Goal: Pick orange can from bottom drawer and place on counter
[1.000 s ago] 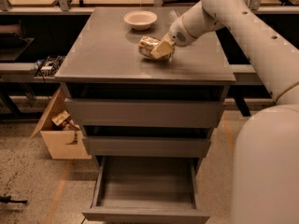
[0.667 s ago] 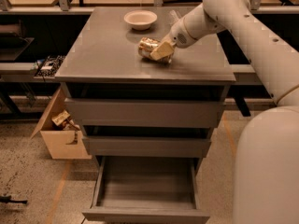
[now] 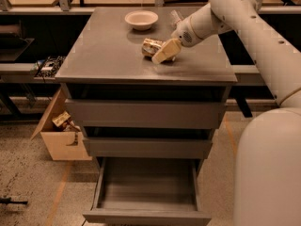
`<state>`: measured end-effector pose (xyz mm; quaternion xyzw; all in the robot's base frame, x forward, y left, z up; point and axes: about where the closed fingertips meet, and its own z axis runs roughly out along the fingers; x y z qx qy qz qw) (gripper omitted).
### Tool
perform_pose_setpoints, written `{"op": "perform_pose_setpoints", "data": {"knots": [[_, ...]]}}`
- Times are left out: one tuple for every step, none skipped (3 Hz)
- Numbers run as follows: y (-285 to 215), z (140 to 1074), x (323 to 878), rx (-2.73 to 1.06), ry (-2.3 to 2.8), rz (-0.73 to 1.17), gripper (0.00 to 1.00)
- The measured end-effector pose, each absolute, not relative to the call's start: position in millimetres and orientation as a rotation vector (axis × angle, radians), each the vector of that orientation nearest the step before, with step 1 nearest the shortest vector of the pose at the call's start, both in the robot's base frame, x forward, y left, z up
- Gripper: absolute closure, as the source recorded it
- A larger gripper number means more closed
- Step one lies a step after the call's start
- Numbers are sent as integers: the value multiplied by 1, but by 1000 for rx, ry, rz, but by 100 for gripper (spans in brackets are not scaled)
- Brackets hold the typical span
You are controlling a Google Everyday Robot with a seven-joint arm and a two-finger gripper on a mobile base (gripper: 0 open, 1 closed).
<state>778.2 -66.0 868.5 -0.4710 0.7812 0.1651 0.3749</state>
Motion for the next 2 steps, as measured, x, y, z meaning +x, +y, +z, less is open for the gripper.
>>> {"op": "perform_pose_setpoints", "data": {"knots": [[-92, 876, 779, -1128, 2008, 441, 0], [-137, 887, 769, -990, 2005, 437, 0]]}}
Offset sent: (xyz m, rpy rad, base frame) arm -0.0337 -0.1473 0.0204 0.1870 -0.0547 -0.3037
